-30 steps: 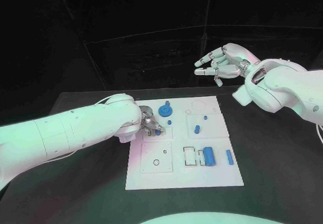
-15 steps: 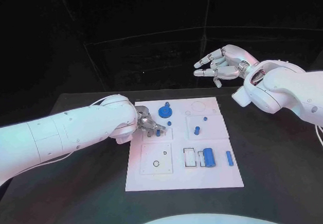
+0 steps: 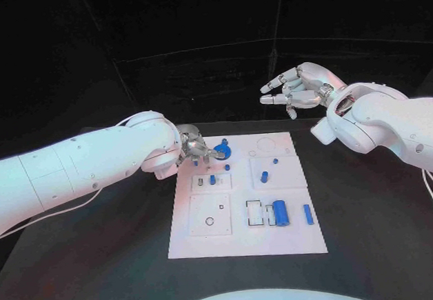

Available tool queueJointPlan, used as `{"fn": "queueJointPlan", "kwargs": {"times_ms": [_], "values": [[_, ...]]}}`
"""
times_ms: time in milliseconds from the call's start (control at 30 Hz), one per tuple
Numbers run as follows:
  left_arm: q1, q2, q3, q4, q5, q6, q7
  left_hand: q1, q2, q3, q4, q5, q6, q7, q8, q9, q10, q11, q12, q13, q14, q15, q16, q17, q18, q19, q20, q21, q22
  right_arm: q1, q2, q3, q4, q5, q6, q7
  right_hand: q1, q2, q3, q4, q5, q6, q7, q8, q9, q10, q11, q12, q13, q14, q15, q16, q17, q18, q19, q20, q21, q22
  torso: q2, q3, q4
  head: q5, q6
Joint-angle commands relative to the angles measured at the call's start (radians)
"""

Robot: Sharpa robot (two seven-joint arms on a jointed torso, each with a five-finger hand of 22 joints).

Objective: Assemble the parts on the task board

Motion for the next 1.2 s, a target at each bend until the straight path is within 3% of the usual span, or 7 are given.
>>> {"fn": "queueJointPlan", "kwargs": {"times_ms": [33,267,567,833,1200], "values": [[0.020,0.014,0.006,-0.048,0.004,0.095,0.024,0.023,0.005,-0.018,0.000,0.000,-0.015,0.006,-0.014,-0.009,-0.016,0.008,-0.017,-0.020,0.102,0.011,0.003,0.263,0.002,-0.005,0.008,-0.012,-0.015,0.002,0.002,0.001,-0.004,0.000,0.009,0.005,-0.005,0.006,-0.008,-0.001,0.002,0.000,-0.006,0.005,0.000,-0.005,0.001,-0.007,0.000,0.046,-0.002,-0.007,0.006,0.007,-0.006,0.003,-0.003,-0.001,0.000,0.0012,0.0010,0.004,0.004],[0.042,0.072,0.011,-0.197,-0.017,0.165,0.056,0.081,0.030,-0.048,-0.005,0.000,-0.049,0.026,-0.058,-0.039,-0.020,0.024,-0.014,-0.022,0.102,0.025,0.003,0.263,0.009,-0.018,0.021,-0.040,-0.052,0.002,0.008,0.001,-0.008,0.000,0.011,0.004,-0.007,0.006,-0.009,0.000,0.003,0.000,-0.006,0.005,0.000,-0.004,0.001,-0.006,0.001,0.047,-0.002,-0.006,0.007,0.006,-0.006,0.003,-0.003,0.001,0.002,-0.0002,-0.0033,0.014,0.008],[0.045,0.149,0.008,-0.343,-0.069,0.236,0.066,0.106,0.039,-0.082,-0.003,-0.001,-0.052,0.033,-0.081,-0.059,-0.018,0.031,-0.006,-0.018,0.102,0.031,0.003,0.263,0.008,-0.014,0.028,-0.036,-0.042,0.002,0.012,0.001,-0.009,0.000,0.013,0.003,-0.007,0.006,-0.009,0.000,0.003,0.000,-0.006,0.005,0.000,-0.004,0.001,-0.006,0.001,0.047,-0.002,-0.006,0.007,0.006,-0.006,0.003,-0.003,0.001,0.003,-0.0010,-0.0029,0.018,0.009],[0.034,0.189,-0.007,-0.420,-0.089,0.264,0.062,0.110,0.046,-0.104,0.006,-0.001,-0.049,0.036,-0.091,-0.070,-0.019,0.033,-0.004,-0.018,0.102,0.033,0.003,0.263,0.007,-0.012,0.031,-0.033,-0.037,0.002,0.014,0.001,-0.009,0.000,0.014,0.004,-0.007,0.008,-0.010,0.001,0.003,0.000,-0.006,0.005,0.000,-0.004,0.001,-0.005,0.001,0.047,-0.002,-0.006,0.008,0.007,-0.006,0.003,-0.004,0.000,0.002,-0.0016,-0.0026,0.018,0.006],[0.027,0.223,-0.010,-0.481,-0.141,0.287,0.066,0.113,0.053,-0.122,0.014,0.000,-0.039,0.034,-0.094,-0.076,-0.011,0.032,0.008,-0.006,0.102,0.033,0.003,0.263,0.005,-0.006,0.032,-0.023,-0.021,0.002,0.020,0.001,-0.011,0.000,0.015,0.005,-0.007,0.008,-0.010,0.001,0.003,0.000,-0.006,0.005,0.000,-0.004,0.001,-0.005,0.001,0.047,-0.002,-0.006,0.008,0.007,-0.006,0.003,-0.004,0.000,0.002,-0.0017,-0.0033,0.021,0.003]]}}
